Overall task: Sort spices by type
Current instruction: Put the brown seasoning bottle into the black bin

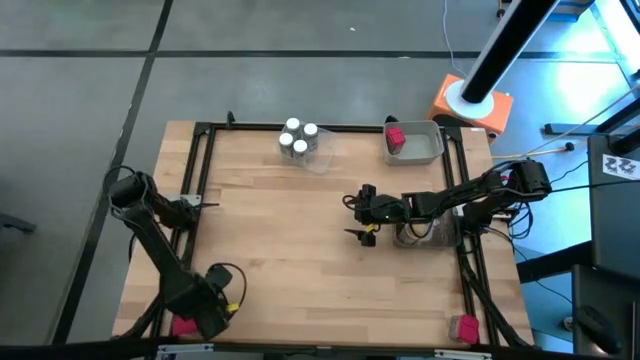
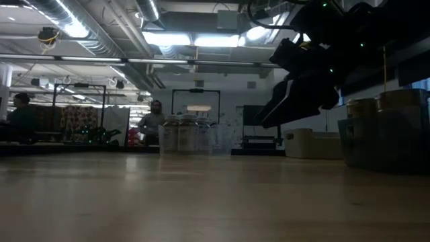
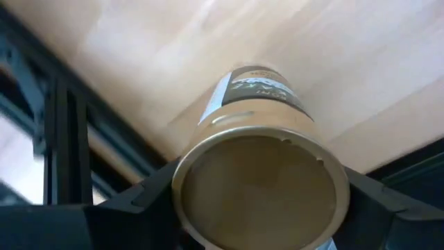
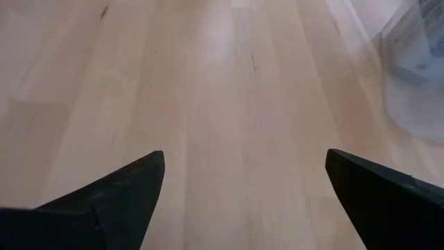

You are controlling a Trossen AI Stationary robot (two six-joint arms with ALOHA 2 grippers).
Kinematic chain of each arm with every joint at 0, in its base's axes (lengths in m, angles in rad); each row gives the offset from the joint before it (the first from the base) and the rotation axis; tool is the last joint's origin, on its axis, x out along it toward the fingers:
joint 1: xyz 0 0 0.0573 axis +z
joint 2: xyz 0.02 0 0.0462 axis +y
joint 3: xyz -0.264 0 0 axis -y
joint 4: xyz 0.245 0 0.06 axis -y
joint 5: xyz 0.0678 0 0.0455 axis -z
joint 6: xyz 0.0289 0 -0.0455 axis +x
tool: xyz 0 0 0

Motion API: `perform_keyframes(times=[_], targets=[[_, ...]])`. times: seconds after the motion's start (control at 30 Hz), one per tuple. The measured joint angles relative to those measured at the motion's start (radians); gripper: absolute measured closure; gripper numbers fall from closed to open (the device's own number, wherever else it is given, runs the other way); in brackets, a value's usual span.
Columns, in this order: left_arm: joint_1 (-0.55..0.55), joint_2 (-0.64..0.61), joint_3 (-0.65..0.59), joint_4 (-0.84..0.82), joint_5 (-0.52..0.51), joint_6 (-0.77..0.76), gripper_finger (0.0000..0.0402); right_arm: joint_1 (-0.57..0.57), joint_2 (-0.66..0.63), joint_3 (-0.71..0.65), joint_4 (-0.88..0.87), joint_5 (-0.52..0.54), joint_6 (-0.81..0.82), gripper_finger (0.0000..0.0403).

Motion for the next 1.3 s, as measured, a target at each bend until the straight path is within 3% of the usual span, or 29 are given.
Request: perform_keyframes(times=[0.2,0.4,0.8,1.3], targets=[[0.118,-0.001,0.0,0.001,-0.045,0.194,0.0145,0.02,-0.006,0.001,-0.009,-0.023,0.004,0.0004],[0.26,-0.001,0.0,0.017,-0.107,0.441,0.0143,0.117,-0.023,0.07,-0.09,-0.011,0.003,0.0004],[0.517,0.001,0.014,0.16,-0.136,0.89,0.0143,0.293,-0.023,0.232,-0.435,0.22,0.087,0.0004],[0.73,0.008,0.116,0.252,-0.233,1.227,0.0142,0.353,-0.022,0.244,-0.507,0.247,0.226,0.0004]])
